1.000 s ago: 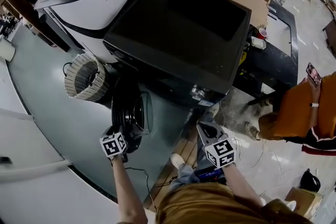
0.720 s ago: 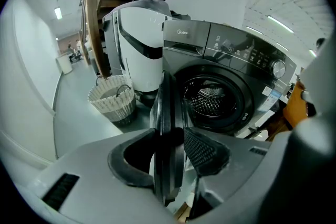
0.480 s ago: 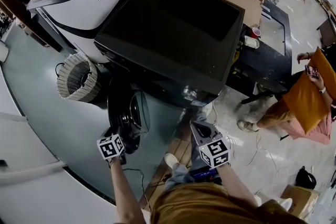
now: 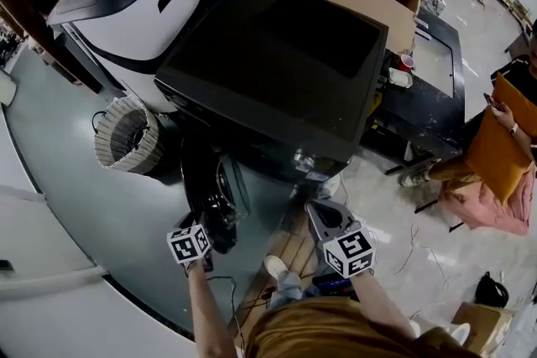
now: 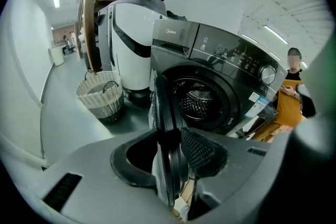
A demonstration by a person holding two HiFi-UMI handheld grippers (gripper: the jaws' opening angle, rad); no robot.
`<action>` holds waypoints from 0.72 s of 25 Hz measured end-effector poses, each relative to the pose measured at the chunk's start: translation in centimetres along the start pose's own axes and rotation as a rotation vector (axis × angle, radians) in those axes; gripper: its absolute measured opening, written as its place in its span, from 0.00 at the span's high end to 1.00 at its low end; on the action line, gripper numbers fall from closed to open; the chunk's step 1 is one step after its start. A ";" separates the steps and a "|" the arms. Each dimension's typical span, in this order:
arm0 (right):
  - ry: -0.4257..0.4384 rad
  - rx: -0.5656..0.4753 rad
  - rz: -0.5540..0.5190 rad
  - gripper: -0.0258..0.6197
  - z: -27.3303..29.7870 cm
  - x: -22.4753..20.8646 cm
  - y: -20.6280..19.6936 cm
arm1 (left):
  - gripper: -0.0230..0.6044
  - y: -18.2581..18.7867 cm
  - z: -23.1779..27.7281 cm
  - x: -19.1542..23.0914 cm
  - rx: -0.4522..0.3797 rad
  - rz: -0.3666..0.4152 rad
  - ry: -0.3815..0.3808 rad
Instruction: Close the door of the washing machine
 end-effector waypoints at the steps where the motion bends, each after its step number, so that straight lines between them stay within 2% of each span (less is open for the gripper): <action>1: 0.006 -0.008 0.003 0.94 0.0 0.1 0.3 | 0.71 0.0 0.0 -0.2 -0.004 -0.002 -0.006; 7: 0.015 -0.026 0.013 0.94 0.3 0.2 0.7 | 0.72 0.8 0.4 -1.7 -0.009 0.002 -0.032; 15: -0.029 0.001 -0.022 0.94 0.3 -0.7 0.1 | 0.72 1.1 0.9 -3.3 -0.010 -0.003 -0.051; 18: -0.037 -0.001 -0.019 0.94 0.3 -1.1 0.1 | 0.72 1.2 1.1 -3.6 -0.019 -0.028 -0.068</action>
Point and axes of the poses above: the fingertips, and each gripper's own axes: z forward along the fingers, x to its left, y out of its top, the point moved 8 cm from there along -z, backward along the fingers, and after that the axes turned 7 degrees about z, right-handed, at the moved point
